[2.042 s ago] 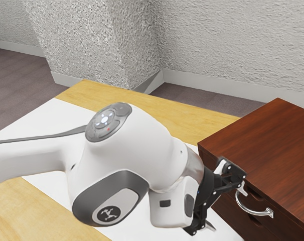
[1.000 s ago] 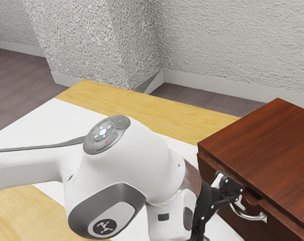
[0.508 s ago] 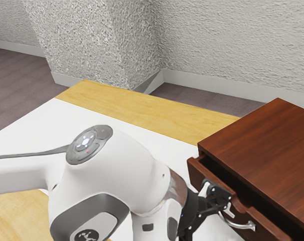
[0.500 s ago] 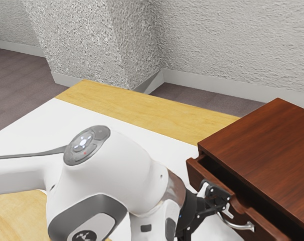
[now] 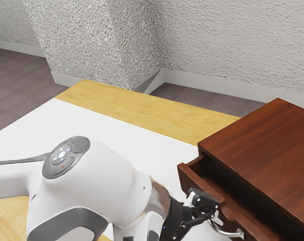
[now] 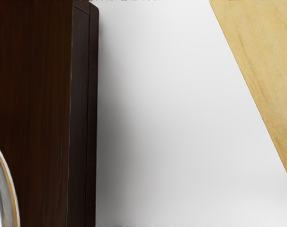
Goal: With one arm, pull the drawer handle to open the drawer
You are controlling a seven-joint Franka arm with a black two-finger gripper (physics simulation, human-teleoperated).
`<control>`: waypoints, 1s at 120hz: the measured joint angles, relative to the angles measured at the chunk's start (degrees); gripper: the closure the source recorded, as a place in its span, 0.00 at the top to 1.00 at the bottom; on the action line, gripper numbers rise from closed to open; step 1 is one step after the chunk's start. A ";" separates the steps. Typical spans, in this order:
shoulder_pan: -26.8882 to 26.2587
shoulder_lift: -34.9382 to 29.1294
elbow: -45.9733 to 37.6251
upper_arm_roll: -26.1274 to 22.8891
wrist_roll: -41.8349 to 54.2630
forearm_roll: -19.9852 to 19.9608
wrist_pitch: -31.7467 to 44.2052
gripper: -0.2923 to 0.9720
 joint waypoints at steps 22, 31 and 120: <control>1.31 -1.84 -1.05 -1.48 -0.47 0.81 -0.22 0.67; 1.55 -2.69 -1.77 -1.77 -0.68 1.65 -0.21 0.60; 6.06 -6.55 -3.71 -7.13 -2.16 -3.49 -1.53 0.75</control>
